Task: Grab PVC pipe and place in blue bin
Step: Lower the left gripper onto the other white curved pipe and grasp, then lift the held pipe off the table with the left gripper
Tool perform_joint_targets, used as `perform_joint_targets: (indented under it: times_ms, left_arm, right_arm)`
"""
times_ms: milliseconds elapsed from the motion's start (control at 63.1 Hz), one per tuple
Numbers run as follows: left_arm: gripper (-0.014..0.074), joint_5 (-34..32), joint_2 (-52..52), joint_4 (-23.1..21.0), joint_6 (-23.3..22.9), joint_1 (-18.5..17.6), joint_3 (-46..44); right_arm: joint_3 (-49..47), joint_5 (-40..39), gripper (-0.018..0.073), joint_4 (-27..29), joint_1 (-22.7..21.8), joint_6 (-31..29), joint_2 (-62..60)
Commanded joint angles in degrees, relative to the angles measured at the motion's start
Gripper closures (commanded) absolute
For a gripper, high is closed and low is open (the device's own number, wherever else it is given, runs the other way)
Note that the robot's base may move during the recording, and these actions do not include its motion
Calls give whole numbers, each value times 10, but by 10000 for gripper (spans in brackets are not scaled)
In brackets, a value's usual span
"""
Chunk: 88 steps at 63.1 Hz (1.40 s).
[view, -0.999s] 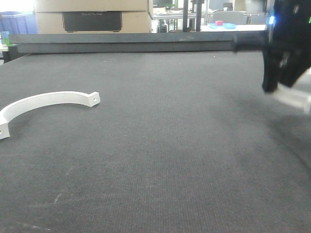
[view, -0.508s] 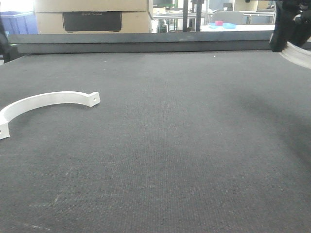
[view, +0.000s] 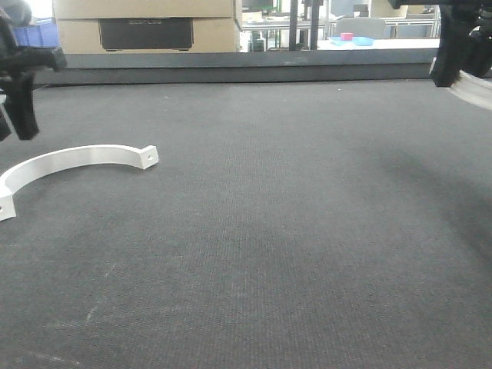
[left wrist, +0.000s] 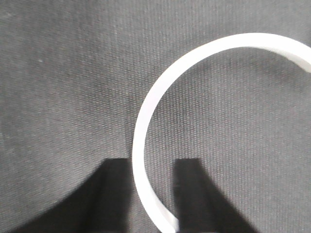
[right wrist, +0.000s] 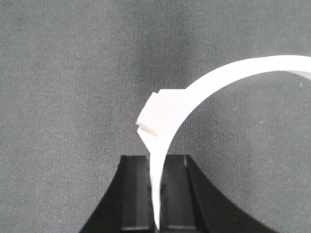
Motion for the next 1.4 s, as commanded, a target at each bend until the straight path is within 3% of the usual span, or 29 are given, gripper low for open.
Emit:
perform_joint_targets:
  times_ms: [0, 285, 587, 1189, 1285, 1380]
  left_arm:
    - [360, -1, 9, -7, 0, 2, -7]
    - [365, 10, 52, -6, 0, 2, -7]
    - [365, 1, 55, 37, 0, 2, -7]
    - [396, 4, 74, 14, 0, 2, -7]
    - [461, 5, 74, 14, 0, 2, -7]
    - [615, 12, 74, 14, 0, 2, -7]
  right_arm:
    - [-4, -12, 727, -8, 1, -6, -7]
    - [-4, -10, 727, -10, 1, -6, 2]
    - [-3, -10, 727, -8, 1, -6, 3]
    - [-3, -10, 727, -6, 1, -6, 3]
    - [-3, -11, 727, -6, 1, -6, 3]
    - [-3, -12, 727, -6, 1, -6, 3]
